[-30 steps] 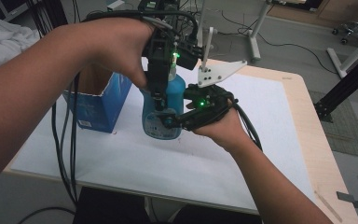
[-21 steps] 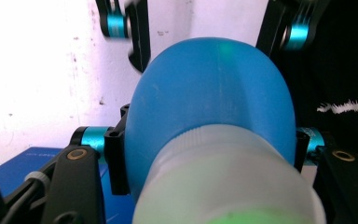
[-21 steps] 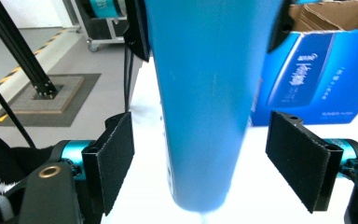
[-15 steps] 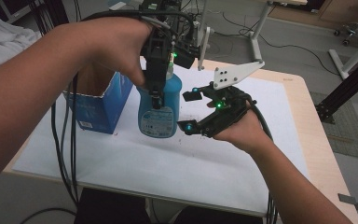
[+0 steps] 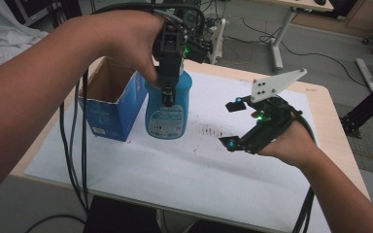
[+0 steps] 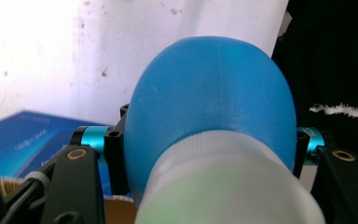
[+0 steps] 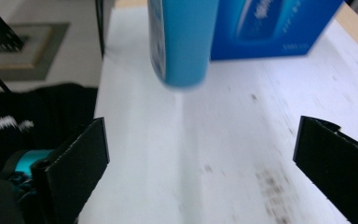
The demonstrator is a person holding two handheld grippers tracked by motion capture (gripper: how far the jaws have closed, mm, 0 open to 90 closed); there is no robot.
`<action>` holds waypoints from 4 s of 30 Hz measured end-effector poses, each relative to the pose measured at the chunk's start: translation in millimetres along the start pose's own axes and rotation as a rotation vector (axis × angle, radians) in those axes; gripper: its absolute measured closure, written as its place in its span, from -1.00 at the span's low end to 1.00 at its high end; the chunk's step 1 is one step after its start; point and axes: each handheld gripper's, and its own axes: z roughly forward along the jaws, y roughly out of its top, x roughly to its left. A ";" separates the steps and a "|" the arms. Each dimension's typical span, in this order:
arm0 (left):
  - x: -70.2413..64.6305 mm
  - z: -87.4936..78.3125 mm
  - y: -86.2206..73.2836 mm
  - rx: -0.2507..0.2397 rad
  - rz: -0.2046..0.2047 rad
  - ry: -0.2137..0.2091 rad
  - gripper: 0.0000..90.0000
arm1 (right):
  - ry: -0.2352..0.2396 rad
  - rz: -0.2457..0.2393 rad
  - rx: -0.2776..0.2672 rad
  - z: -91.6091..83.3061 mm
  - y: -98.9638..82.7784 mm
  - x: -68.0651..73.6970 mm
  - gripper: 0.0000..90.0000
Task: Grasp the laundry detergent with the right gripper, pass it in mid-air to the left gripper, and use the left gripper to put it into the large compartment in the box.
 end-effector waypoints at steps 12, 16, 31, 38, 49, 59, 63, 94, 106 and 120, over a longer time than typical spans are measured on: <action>32.1 -48.4 -26.5 -0.032 -0.363 -0.043 -0.15 | -0.066 -0.046 0.202 -38.2 0.4 -8.0 -0.98; 42.2 -63.5 -41.1 -0.037 -0.488 -0.013 -0.15 | -0.075 -0.046 0.243 -47.2 4.7 -11.4 -0.98; 77.1 -76.6 -106.7 -0.031 -0.873 0.050 -0.15 | -0.090 -0.048 0.278 -49.6 11.9 -15.7 -0.98; 86.4 -71.6 -121.6 -0.017 -0.959 0.085 -0.15 | -0.088 -0.045 0.285 -45.5 12.5 -17.9 -0.98; 102.6 -32.8 -132.5 0.019 -0.892 0.049 -0.15 | -0.092 -0.036 0.289 -43.4 12.5 -18.4 -0.98; 114.5 17.5 -135.8 0.019 -0.646 0.015 -0.15 | -0.098 -0.016 0.298 -38.9 8.1 -20.3 -0.98; 116.0 30.3 -134.9 0.036 -0.556 0.025 -0.15 | -0.100 -0.013 0.297 -37.6 7.7 -21.4 -0.98; 125.2 108.4 -129.5 0.074 -0.280 0.020 -0.16 | -0.104 0.014 0.298 -29.0 -0.5 -20.6 -0.98; 124.3 94.3 -133.7 0.052 -0.310 0.006 -0.38 | -0.105 0.013 0.303 -27.3 -0.4 -20.5 -0.98; 116.6 58.4 -130.4 0.050 -0.316 0.024 -0.53 | -0.100 -0.003 0.314 -31.4 1.5 -21.2 -0.98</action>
